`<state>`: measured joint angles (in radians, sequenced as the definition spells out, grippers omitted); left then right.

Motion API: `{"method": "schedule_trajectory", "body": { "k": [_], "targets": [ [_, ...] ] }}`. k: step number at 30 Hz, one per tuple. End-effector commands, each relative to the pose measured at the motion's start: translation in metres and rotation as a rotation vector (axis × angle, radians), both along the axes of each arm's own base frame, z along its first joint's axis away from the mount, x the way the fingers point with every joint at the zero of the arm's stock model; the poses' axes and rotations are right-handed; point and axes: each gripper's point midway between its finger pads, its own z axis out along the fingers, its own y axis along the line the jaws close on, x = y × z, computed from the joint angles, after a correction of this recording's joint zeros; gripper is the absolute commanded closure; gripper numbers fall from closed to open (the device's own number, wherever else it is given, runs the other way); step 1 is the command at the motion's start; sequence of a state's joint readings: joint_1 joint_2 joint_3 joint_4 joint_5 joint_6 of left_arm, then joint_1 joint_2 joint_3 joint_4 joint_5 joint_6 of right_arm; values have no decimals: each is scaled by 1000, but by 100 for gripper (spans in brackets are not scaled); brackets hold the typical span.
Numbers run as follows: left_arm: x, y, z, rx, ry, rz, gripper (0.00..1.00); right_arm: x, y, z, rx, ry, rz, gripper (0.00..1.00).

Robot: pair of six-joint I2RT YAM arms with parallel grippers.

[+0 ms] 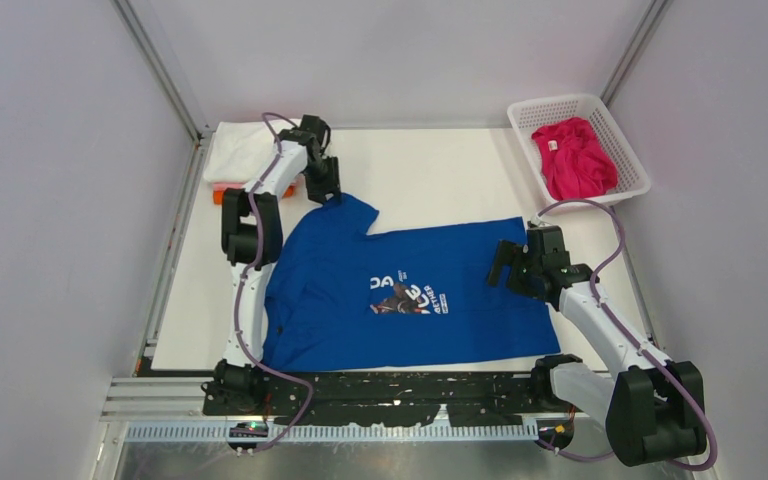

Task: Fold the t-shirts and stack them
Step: Grab the side of the flattened tshirt furthest away from the robot with both arms

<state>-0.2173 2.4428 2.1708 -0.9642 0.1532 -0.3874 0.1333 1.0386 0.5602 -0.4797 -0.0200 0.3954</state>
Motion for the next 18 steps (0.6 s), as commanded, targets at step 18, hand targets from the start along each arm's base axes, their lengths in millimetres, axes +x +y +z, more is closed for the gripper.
{"method": "schedule_trajectory", "body": {
  "k": [18],
  "targets": [
    [4, -13, 50, -39, -192, -157, 100, 73, -30, 54, -160, -93, -135, 5]
  ]
}}
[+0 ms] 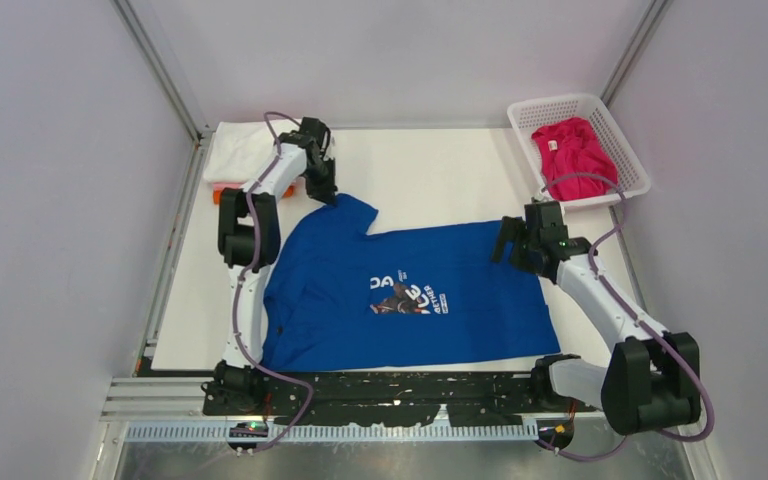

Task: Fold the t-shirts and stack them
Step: Grab the side of the flattened tshirt furthest away from the robot with both arms

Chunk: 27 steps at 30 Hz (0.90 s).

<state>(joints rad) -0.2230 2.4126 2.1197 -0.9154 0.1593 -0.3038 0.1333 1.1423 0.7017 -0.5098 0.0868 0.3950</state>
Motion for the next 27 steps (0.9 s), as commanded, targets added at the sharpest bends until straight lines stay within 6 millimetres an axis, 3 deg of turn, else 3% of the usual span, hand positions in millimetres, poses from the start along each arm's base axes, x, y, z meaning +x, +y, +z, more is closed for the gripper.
{"method": "schedule_trajectory", "body": {
  "k": [1, 3, 4, 5, 6, 7, 8, 9, 10, 11, 12, 13, 16, 17, 23, 27],
  "targets": [
    [3, -14, 53, -66, -157, -86, 100, 48, -16, 33, -83, -72, -79, 5],
    [-1, -16, 57, -68, -173, -105, 100, 67, -18, 28, -112, -38, -91, 5],
    [-2, -17, 61, -65, -185, -112, 100, 81, -21, 39, -132, -62, -109, 5],
    [-4, -16, 62, -57, -189, -113, 100, 87, -23, 28, -154, -21, -119, 5],
    [-5, -17, 62, -50, -191, -120, 100, 99, -27, 38, -179, -30, -139, 5],
    [-6, -17, 64, -43, -197, -124, 100, 105, -29, 26, -201, 16, -146, 4],
    [-6, -16, 66, -37, -203, -122, 100, 117, -32, 36, -225, 0, -170, 4],
    [-7, -15, 66, -31, -205, -123, 100, 123, -33, 23, -249, 40, -172, 4],
    [-8, -15, 67, -29, -206, -125, 100, 135, -36, 33, -273, 18, -198, 4],
    [-9, -16, 67, -30, -209, -126, 100, 141, -38, 20, -297, 51, -206, 4],
    [-9, -16, 69, -31, -213, -128, 100, 152, -39, 28, -310, 37, -220, 3],
    [-10, -16, 69, -32, -214, -130, 100, 156, -39, 16, -325, 65, -221, 2],
    [-13, -19, 72, -43, -219, -138, 100, 176, -37, 12, -337, 69, -237, 0],
    [-15, -21, 72, -47, -219, -144, 100, 178, -36, 1, -347, 94, -233, 0],
    [-18, -21, 76, -40, -232, -156, 100, 191, -36, -20, -409, 155, -224, 3],
    [-20, -19, 79, -33, -239, -154, 100, 182, -35, -34, -406, 192, -215, 9]
  ]
}}
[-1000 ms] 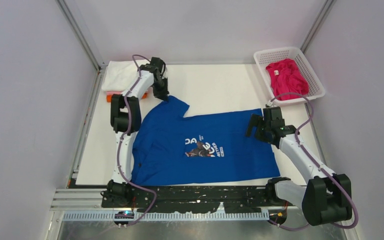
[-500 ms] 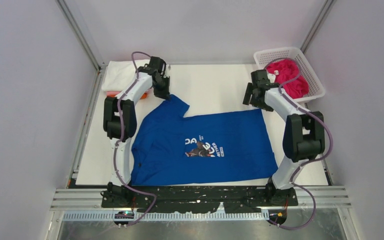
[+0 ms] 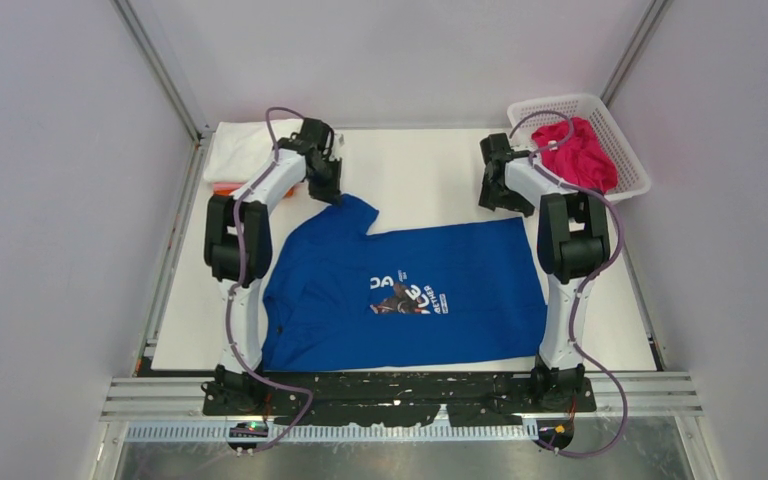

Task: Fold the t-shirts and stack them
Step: Grab the side of the flattened tshirt furthest away from the robot with both arms

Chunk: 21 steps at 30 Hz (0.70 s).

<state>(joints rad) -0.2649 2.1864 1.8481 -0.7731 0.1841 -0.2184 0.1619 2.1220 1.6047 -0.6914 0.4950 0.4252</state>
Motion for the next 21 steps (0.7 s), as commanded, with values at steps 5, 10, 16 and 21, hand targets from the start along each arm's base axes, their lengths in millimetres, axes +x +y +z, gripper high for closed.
{"method": "schedule_trajectory", "body": {
  "k": [5, 10, 16, 21],
  "targets": [
    [6, -4, 51, -32, -144, -26, 100, -19, -4, 6, -19, 15, -27, 20],
    [2, -3, 58, -34, -162, -24, 100, -40, -9, 1, -26, 29, -50, 30],
    [-3, -3, 65, -39, -183, -32, 100, -47, -15, 3, -42, 19, -65, 41],
    [-5, -4, 68, -35, -197, -53, 100, -39, -11, 5, -8, -18, -68, 68]
  ]
}}
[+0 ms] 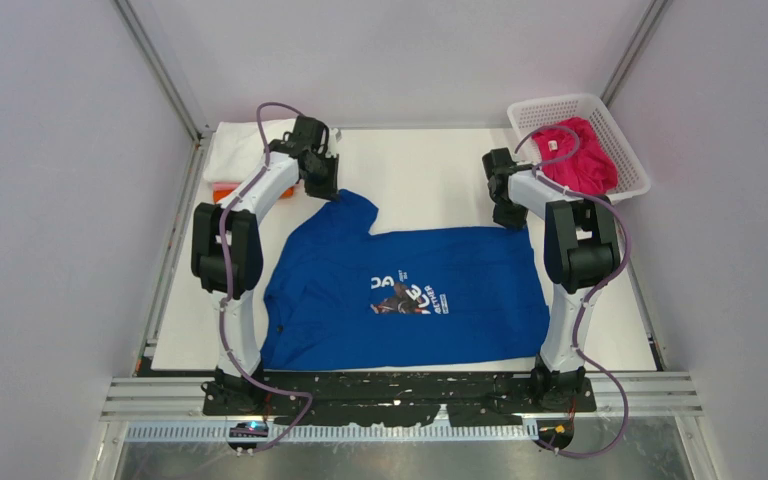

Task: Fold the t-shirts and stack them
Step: Grab the side of the flattened tshirt furthest away from the robot with both arms

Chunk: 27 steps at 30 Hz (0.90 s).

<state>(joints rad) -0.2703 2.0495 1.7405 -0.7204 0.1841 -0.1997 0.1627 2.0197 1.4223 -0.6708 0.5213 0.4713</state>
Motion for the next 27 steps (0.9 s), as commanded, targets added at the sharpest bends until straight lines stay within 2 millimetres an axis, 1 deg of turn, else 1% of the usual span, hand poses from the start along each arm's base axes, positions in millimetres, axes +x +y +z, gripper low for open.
{"method": "schedule_trajectory", "body": {
  "k": [1, 2, 4, 7, 12, 16, 18, 21, 23, 25, 26, 27],
  "targets": [
    [6, -6, 36, -20, -116, -37, 100, 4, 0, 13, 12, -58, -21, 70],
    [6, -5, 37, -17, -119, -39, 100, 7, 1, 14, 20, -68, -21, 74],
    [6, -5, 39, -16, -128, -42, 100, 10, 3, 12, 32, -76, -26, 77],
    [6, -5, 42, -14, -137, -42, 100, 10, 7, 8, 57, -74, -39, 78],
    [6, -7, 45, -20, -142, -43, 100, -7, 8, -1, 89, -64, -112, 77],
    [6, -8, 45, -23, -144, -46, 100, -14, 8, -3, 101, -74, -152, 76],
    [6, -8, 47, -24, -149, -49, 100, -14, 8, -2, 112, -88, -162, 80],
    [4, -8, 52, -23, -158, -60, 100, -9, 15, -4, 159, -129, -157, 93],
    [4, -8, 56, -22, -168, -66, 100, -1, 18, 1, 178, -172, -141, 95],
    [0, -8, 59, -19, -172, -73, 100, 6, 19, 11, 178, -216, -124, 95],
    [-1, -7, 60, -16, -175, -74, 100, 9, 18, 20, 179, -244, -117, 95],
    [-3, -7, 61, -14, -178, -75, 100, 11, 18, 23, 177, -263, -102, 95]
  ]
}}
